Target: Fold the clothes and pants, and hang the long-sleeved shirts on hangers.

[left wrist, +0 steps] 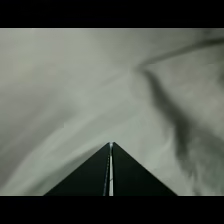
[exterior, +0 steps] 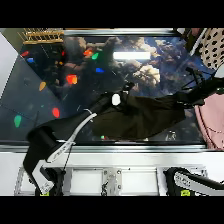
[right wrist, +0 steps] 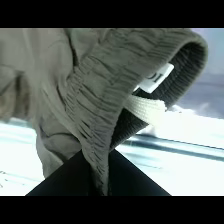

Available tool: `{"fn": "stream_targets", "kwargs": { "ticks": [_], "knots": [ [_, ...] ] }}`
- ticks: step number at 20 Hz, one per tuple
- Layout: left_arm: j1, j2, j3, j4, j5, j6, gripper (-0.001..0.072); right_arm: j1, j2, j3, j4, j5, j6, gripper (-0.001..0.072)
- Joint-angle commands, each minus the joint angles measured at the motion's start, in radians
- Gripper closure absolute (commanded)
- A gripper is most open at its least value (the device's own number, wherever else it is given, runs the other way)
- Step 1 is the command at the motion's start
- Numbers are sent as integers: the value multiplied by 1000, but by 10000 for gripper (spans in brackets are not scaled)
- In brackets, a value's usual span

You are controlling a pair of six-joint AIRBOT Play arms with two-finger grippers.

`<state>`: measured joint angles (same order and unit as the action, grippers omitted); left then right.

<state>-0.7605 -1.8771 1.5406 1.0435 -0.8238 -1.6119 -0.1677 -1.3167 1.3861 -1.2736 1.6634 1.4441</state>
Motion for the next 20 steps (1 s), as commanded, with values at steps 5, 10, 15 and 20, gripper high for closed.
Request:
{"fn": "stream_targets", "kwargs": {
  "ticks": [5, 10, 15, 20],
  "knots": [
    [-85, -157, 167, 0, -63, -2, 702, 168, 5, 106, -18, 56, 103, 699],
    [-60, -134, 166, 1, -67, -5, 702, 241, 6, 106, -17, 58, 158, 699],
    [74, -14, 166, 9, -103, 0, 703, 308, 5, 106, -14, 57, 225, 699],
    [277, 108, 166, 13, -154, 54, 702, 404, 5, 106, -13, 3, 320, 699]
  ]
}}
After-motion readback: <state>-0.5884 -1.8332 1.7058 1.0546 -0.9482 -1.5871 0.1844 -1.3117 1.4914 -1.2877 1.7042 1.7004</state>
